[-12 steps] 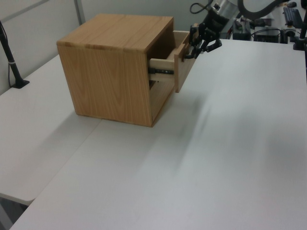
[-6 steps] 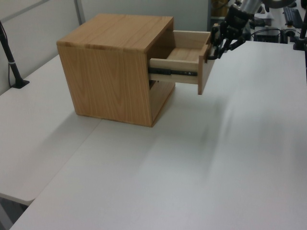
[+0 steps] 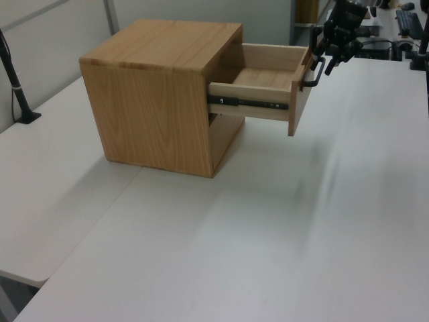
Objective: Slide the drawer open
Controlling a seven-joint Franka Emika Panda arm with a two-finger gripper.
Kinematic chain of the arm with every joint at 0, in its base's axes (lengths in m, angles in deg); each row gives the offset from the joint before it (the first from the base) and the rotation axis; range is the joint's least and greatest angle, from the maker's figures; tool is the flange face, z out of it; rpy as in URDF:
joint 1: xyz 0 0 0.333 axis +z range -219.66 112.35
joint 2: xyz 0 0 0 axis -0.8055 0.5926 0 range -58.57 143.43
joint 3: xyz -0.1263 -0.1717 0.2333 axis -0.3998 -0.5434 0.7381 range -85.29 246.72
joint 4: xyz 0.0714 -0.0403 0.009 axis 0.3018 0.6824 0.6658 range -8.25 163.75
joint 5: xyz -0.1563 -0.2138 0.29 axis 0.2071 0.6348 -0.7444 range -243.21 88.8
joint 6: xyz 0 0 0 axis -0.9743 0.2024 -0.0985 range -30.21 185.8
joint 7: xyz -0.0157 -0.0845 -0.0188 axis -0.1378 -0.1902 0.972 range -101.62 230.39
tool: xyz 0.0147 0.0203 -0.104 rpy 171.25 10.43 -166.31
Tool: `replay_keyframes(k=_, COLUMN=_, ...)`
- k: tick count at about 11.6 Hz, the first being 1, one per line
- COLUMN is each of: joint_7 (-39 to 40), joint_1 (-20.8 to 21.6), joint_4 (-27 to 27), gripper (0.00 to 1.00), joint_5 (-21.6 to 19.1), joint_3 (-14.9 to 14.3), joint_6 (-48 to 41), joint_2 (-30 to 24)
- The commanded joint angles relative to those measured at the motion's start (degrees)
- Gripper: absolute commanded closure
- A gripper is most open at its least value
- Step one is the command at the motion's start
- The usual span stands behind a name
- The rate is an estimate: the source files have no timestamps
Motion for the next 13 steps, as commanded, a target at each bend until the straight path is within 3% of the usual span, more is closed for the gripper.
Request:
replay_keyframes(k=1, joint_7=19.65, joint_1=0.04, joint_4=-7.06, gripper=0.00, joint_5=-0.80, joint_3=0.08, joint_6=-10.73, joint_2=1.27)
replay_keyframes(k=3, joint_7=34.24, joint_1=-0.66, joint_4=-16.27, gripper=0.00, joint_5=0.95, joint_3=0.00, joint_6=-22.43, joint_2=4.42)
replay_keyframes(k=5, joint_7=46.92, joint_1=-0.67, joint_4=-22.88, gripper=0.00, joint_5=11.70, joint_3=1.21, joint_6=-29.92, joint_2=8.72)
replay_keyframes(k=6, joint_7=50.89, joint_1=-1.27, joint_4=-24.04, gripper=0.00, joint_5=16.55, joint_3=4.01, joint_6=-30.56, joint_2=10.83)
replay_keyframes(k=7, joint_7=53.54, joint_1=-1.54, joint_4=-24.40, gripper=0.00, joint_5=18.34, joint_3=4.30, joint_6=-30.48, joint_2=13.03)
replay_keyframes(k=9, joint_7=53.74, joint_1=-3.03, joint_4=-26.85, gripper=0.00, joint_5=18.45, joint_3=4.13, joint_6=-30.65, joint_2=16.47)
replay_keyframes(k=13, joint_7=54.44, joint_1=-3.13, joint_4=-31.33, gripper=0.00, joint_5=18.27, joint_3=1.23, joint_6=-35.29, joint_2=16.39)
